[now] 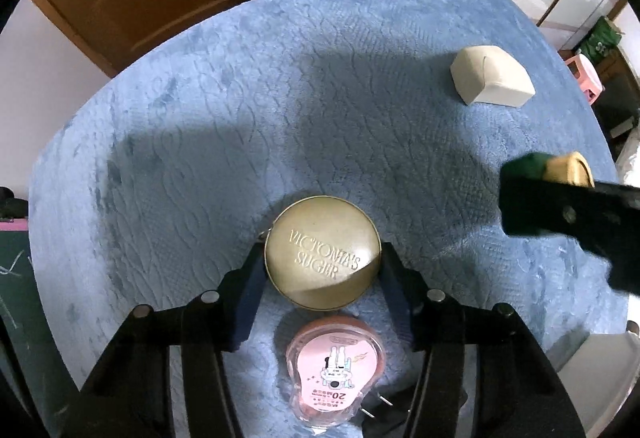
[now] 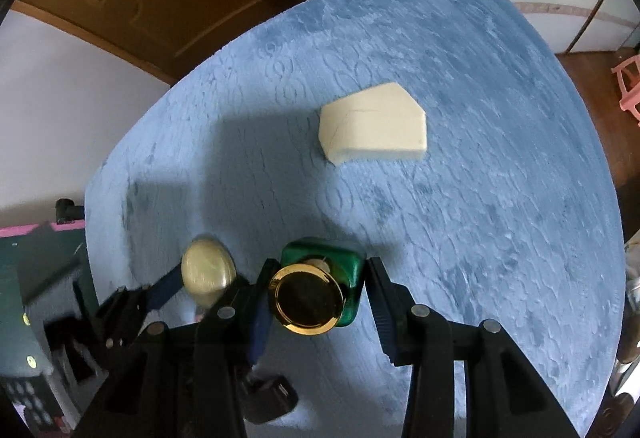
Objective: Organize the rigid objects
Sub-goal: 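Grasp the gold round tin with the left tool while the right tool grasps the green jar, then lower the gold tin into the tray with the left tool while the right tool places the jar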
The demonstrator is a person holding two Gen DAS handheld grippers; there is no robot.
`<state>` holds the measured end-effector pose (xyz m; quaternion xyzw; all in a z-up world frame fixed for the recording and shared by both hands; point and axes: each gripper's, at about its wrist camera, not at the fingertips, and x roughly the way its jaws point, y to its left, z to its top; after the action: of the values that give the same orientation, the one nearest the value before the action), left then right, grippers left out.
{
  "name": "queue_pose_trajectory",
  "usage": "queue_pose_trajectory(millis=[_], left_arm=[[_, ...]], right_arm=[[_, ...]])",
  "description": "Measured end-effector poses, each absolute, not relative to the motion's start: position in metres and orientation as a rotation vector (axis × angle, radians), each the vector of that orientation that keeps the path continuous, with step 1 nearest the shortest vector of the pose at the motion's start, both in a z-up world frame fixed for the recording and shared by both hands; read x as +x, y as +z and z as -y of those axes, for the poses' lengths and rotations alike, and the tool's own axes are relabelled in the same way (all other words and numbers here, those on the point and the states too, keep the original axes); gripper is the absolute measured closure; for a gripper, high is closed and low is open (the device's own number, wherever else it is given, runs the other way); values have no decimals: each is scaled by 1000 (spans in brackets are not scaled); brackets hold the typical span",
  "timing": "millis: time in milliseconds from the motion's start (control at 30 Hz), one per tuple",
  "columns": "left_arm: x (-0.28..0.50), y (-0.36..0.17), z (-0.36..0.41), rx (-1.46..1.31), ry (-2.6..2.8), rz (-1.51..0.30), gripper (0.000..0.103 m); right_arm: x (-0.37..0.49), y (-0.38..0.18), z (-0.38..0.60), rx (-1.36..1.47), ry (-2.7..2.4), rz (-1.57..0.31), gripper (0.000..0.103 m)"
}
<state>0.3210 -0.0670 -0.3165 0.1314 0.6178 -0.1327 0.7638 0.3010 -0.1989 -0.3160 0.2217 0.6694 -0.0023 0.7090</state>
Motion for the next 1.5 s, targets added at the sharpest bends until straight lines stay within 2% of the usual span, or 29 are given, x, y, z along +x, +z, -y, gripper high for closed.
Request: queue_pose_trajectory(millis=[167, 367, 567, 867, 1167, 1500], left_arm=[[315, -303, 68, 277, -254, -1312, 45], [296, -255, 67, 244, -249, -1241, 45], [252, -195, 66, 216, -266, -1181, 45], [171, -148, 66, 130, -253, -1165, 45], [105, -146, 66, 77, -201, -1141, 45], [65, -205, 70, 92, -109, -1238, 45]], right_arm=[[286, -308, 196, 483, 22, -1468, 59], [265, -272, 209, 492, 69, -1406, 59], [228, -220, 218, 466, 143, -1316, 59], [141, -168, 204, 292, 280, -1251, 59], [63, -174, 189, 133, 350, -1278, 59], [18, -229, 181, 46, 287, -1388, 59]])
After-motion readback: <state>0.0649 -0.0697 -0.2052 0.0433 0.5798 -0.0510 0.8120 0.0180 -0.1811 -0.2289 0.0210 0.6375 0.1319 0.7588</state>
